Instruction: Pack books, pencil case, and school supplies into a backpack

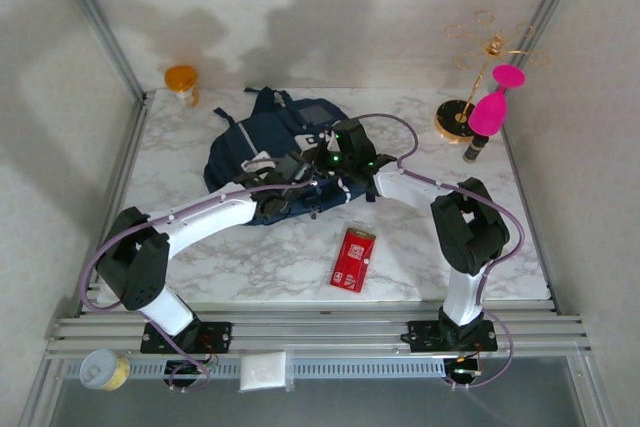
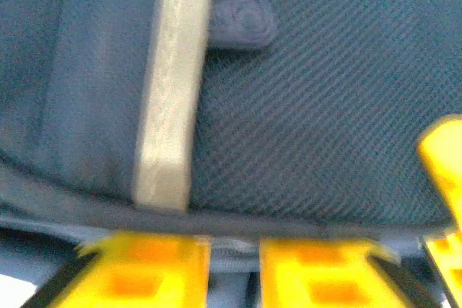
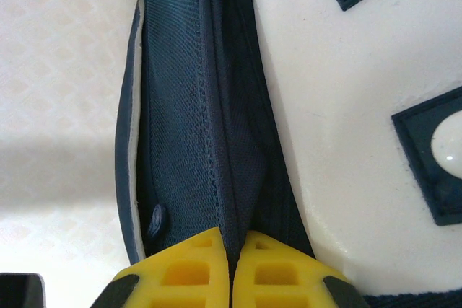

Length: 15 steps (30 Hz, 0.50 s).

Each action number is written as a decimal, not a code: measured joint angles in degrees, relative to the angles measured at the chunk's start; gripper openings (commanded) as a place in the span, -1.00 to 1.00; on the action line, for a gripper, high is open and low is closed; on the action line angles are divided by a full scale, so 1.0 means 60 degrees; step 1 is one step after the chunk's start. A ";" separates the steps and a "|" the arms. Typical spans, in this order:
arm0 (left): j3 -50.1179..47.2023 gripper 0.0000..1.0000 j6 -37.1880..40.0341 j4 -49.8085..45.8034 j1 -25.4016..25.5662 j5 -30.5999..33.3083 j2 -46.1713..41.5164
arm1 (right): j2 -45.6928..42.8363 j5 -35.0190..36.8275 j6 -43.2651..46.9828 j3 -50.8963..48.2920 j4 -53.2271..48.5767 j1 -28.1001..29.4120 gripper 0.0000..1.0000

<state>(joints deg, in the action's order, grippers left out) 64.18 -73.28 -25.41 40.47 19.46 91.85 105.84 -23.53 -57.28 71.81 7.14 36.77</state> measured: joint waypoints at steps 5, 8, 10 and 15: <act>-0.0142 -0.78 -0.1453 0.0007 -0.0004 0.0277 -0.0153 | -0.0004 0.0149 0.0000 0.0000 0.0062 0.0149 -1.00; -0.0361 -0.87 -0.1759 0.0146 -0.0004 0.0299 -0.0401 | -0.0004 0.0131 0.0000 0.0000 0.0062 0.0153 -1.00; -0.0535 -0.97 -0.1796 0.0262 -0.0004 0.0342 -0.0557 | -0.0004 0.0073 0.0004 0.0000 0.0066 0.0153 -1.00; -0.0841 -1.00 -0.1228 0.0463 -0.0007 0.0415 -0.0951 | -0.0036 -0.0018 0.0047 0.0000 0.0051 0.0084 -1.00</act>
<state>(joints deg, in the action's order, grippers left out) 59.13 -80.64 -22.63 40.42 21.96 86.15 105.62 -23.64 -56.99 71.81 7.44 37.28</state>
